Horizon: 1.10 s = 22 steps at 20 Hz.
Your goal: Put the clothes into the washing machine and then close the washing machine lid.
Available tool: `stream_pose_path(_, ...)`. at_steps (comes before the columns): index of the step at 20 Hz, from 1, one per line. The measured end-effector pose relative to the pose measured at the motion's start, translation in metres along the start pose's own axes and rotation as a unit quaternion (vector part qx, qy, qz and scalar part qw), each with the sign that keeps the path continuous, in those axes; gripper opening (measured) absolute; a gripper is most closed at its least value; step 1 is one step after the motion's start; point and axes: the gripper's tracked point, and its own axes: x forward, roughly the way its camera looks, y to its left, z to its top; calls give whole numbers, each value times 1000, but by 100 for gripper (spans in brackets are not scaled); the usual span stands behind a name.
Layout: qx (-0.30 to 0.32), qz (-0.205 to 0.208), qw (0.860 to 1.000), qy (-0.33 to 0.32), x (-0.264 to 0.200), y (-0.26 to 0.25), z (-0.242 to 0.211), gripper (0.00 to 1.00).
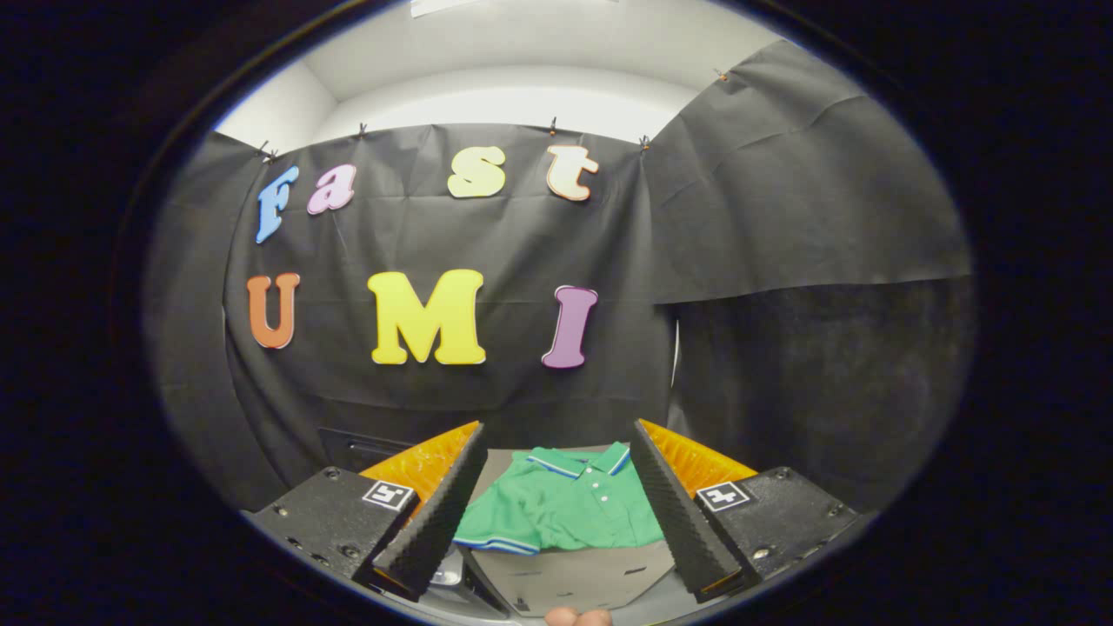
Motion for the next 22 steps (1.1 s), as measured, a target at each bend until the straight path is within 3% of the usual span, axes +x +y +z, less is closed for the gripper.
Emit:
stream_pose_path(4,-2,1,1000,26,62,-19,-13,100)
stream_pose_path(7,-28,15,996,84,105,-33,-46,100)
stream_pose_path(13,-67,39,967,241,161,-46,-150,100)
stream_pose_path(20,-21,51,947,316,177,-50,-191,100)
stream_pose_path(22,-43,39,926,374,170,-59,-215,100)
